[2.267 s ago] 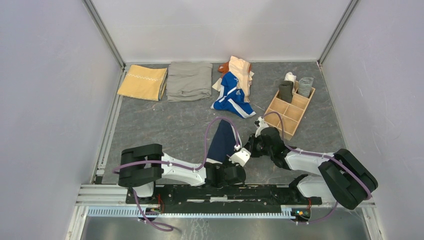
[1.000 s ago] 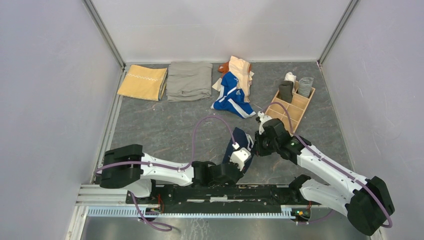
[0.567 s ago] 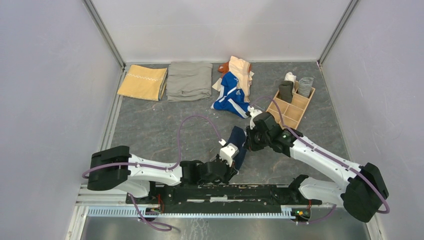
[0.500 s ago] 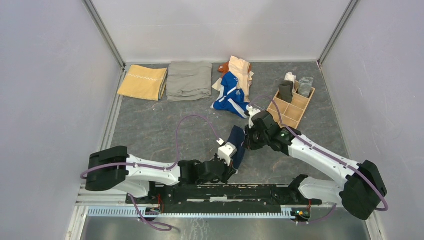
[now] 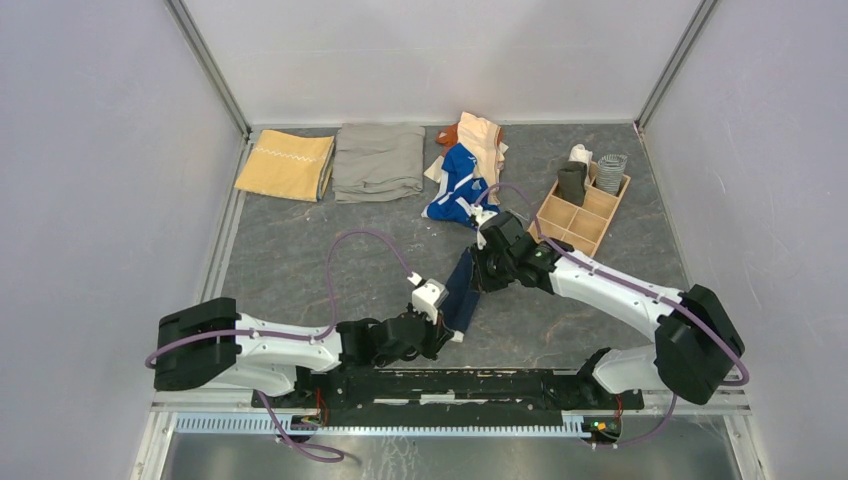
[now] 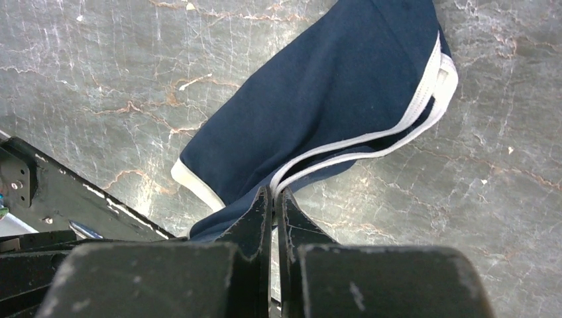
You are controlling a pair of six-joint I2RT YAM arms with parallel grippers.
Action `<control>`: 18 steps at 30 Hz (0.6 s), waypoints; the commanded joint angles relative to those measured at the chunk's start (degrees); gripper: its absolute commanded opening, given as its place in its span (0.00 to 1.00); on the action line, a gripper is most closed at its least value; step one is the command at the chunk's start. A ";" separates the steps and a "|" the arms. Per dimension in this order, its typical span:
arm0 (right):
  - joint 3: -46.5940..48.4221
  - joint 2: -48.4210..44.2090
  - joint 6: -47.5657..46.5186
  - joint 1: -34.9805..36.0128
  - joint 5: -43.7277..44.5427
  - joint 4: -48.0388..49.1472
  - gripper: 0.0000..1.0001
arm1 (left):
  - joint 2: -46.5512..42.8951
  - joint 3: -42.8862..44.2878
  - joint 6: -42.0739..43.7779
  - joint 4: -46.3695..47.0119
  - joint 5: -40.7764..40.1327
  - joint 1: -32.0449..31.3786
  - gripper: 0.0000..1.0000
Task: Roll the underwear
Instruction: Fold the underwear at the center of the board.
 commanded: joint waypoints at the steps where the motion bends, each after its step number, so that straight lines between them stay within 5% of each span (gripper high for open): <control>1: 4.46 2.09 -1.58 -0.29 3.28 4.03 0.00 | -1.85 -2.77 -2.83 1.85 1.53 2.09 0.02; 18: 10.94 12.20 -4.62 -0.30 2.15 4.48 0.00 | -0.17 -5.88 -0.26 6.51 7.78 11.95 0.02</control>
